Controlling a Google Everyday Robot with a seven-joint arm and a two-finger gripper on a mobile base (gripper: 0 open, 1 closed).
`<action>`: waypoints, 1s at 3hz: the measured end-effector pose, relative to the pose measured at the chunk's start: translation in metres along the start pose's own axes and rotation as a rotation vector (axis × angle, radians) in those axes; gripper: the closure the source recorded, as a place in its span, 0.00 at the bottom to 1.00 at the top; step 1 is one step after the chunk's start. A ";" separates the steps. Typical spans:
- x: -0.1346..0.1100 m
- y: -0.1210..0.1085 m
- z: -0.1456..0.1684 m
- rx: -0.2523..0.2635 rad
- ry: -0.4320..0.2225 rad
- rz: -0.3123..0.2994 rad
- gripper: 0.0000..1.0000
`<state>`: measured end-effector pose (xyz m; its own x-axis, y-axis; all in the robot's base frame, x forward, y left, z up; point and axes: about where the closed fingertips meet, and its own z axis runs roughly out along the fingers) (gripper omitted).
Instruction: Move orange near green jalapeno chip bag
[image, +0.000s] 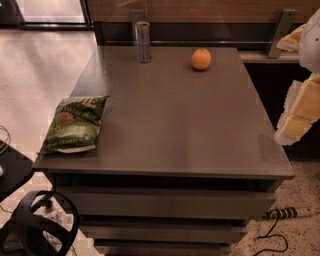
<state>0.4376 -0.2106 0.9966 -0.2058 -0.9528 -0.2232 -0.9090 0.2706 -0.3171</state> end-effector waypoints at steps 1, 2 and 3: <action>0.000 0.000 0.000 0.000 0.000 0.000 0.00; -0.003 -0.029 0.002 0.027 -0.032 0.015 0.00; -0.007 -0.085 0.013 0.072 -0.090 0.080 0.00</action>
Offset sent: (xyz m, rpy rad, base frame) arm 0.0817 -0.0169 0.0184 0.0854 -0.0766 -0.0291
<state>0.5214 -0.2257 1.0129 -0.2400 -0.9127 -0.3308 -0.8619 0.3571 -0.3600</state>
